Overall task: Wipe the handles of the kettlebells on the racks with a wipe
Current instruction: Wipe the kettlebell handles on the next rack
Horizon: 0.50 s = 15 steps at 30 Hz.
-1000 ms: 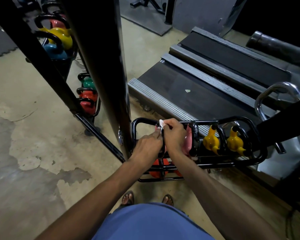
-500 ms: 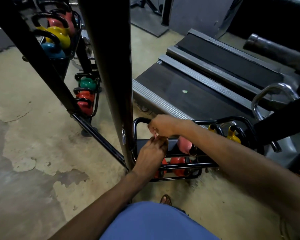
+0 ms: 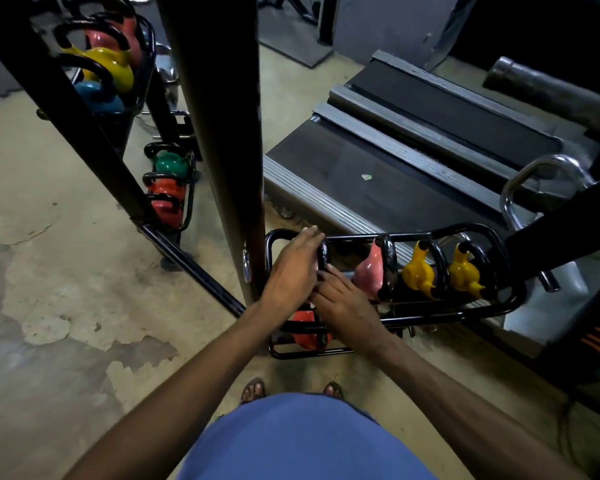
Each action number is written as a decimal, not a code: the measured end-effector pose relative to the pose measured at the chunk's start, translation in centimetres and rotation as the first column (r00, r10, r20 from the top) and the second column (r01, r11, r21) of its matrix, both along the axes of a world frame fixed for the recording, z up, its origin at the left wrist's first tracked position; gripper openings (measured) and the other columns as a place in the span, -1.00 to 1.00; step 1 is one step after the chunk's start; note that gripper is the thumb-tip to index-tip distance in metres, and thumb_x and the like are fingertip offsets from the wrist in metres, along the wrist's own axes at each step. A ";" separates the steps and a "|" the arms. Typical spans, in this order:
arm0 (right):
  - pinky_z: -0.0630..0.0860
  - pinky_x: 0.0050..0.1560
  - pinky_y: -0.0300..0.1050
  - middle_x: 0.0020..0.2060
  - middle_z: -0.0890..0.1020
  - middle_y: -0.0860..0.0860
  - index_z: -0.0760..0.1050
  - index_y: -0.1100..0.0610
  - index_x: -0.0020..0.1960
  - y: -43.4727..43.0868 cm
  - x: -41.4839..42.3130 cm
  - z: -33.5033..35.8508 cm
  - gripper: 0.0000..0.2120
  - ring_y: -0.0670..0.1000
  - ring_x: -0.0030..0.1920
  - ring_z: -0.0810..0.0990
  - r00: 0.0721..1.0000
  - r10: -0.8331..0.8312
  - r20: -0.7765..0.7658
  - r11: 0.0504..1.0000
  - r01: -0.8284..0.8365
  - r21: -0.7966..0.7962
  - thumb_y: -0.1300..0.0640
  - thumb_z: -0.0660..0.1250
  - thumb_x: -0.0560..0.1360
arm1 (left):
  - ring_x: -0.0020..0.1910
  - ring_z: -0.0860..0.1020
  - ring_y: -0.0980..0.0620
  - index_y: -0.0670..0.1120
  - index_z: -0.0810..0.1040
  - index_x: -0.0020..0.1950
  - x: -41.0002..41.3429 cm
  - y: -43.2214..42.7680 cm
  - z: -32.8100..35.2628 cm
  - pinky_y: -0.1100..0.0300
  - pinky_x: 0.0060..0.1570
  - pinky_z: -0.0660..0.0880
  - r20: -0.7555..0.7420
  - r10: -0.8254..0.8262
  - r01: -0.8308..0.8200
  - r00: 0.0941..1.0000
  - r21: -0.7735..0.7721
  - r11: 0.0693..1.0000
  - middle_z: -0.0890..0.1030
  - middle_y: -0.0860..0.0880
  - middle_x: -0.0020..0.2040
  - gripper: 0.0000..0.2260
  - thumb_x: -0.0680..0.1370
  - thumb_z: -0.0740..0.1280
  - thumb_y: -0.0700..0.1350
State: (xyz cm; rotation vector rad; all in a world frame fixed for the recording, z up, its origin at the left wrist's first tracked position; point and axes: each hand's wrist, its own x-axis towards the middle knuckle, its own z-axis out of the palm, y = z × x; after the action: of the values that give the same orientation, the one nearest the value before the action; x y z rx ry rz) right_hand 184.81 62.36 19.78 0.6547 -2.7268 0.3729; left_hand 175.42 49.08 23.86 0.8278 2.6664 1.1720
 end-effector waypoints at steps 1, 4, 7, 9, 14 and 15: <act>0.36 0.47 0.14 0.26 0.61 0.14 0.61 0.20 0.24 0.2 -0.2 0.1 -0.73 0.15 0.41 0.48 1.000 -0.014 0.004 1.000 0.014 -0.020 0.25 0.38 0.55 | 0.50 0.35 -0.03 -0.19 0.49 0.43 -0.8 0.7 0.2 0.03 0.50 0.30 0.008 -0.039 0.039 0.999 -0.039 0.998 0.41 -0.13 0.49 -0.52 0.53 0.23 -0.44; 0.40 0.42 0.11 0.24 0.60 0.16 0.60 0.24 0.25 0.4 -0.7 0.6 -0.74 0.17 0.37 0.50 0.999 -0.045 -0.018 0.996 0.044 -0.072 0.26 0.40 0.57 | 0.29 0.55 -0.02 -0.08 0.61 0.32 -2.9 1.9 1.1 0.04 0.30 0.49 0.011 -0.088 0.088 0.996 -0.206 0.975 0.60 -0.08 0.30 -0.58 0.52 0.25 -0.36; 0.19 0.57 0.15 0.34 0.57 0.13 0.58 0.23 0.31 0.9 0.3 -0.7 -0.70 0.17 0.48 0.41 0.994 0.105 -0.036 0.981 -0.098 0.168 0.25 0.20 0.65 | 0.19 0.62 -0.10 -0.01 0.65 0.24 -4.1 2.2 2.0 0.02 0.16 0.55 0.002 -0.136 0.129 0.991 -0.335 0.933 0.68 -0.09 0.16 -0.61 0.49 0.28 -0.30; 0.14 0.60 0.13 0.41 0.51 0.14 0.53 0.22 0.38 1.7 1.1 -1.2 -0.66 0.16 0.54 0.32 0.994 0.105 -0.040 0.982 -0.097 0.165 0.26 0.17 0.65 | 0.17 0.62 -0.10 0.01 0.64 0.26 -4.4 2.3 2.0 0.03 0.15 0.56 0.022 -0.148 0.146 0.989 -0.363 0.920 0.68 -0.09 0.16 -0.62 0.51 0.30 -0.28; 0.48 0.39 0.01 0.38 0.51 0.18 0.53 0.29 0.31 -1.9 2.5 -1.0 -0.73 0.08 0.45 0.45 0.920 -0.384 0.075 0.827 0.378 -0.416 0.32 0.33 0.62 | 0.20 0.62 -0.09 0.01 0.64 0.27 -4.3 2.1 1.4 0.01 0.20 0.55 0.018 -0.174 0.168 0.985 -0.372 0.913 0.67 -0.08 0.21 -0.58 0.48 0.29 -0.31; 0.55 0.28 0.02 0.33 0.53 0.13 0.49 0.25 0.34 -3.3 2.9 -1.3 -0.72 0.06 0.37 0.51 0.866 -0.471 0.169 0.699 0.484 -0.527 0.29 0.31 0.63 | 0.19 0.62 -0.10 0.01 0.65 0.24 -4.4 2.1 1.3 -0.01 0.19 0.56 0.014 -0.175 0.167 0.985 -0.372 0.913 0.68 -0.07 0.19 -0.58 0.47 0.29 -0.31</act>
State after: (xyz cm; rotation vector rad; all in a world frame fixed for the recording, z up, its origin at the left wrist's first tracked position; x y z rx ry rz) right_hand 187.70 59.03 18.52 -0.2262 -2.4744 0.9807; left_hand 170.99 51.14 25.19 0.9774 2.6396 0.5919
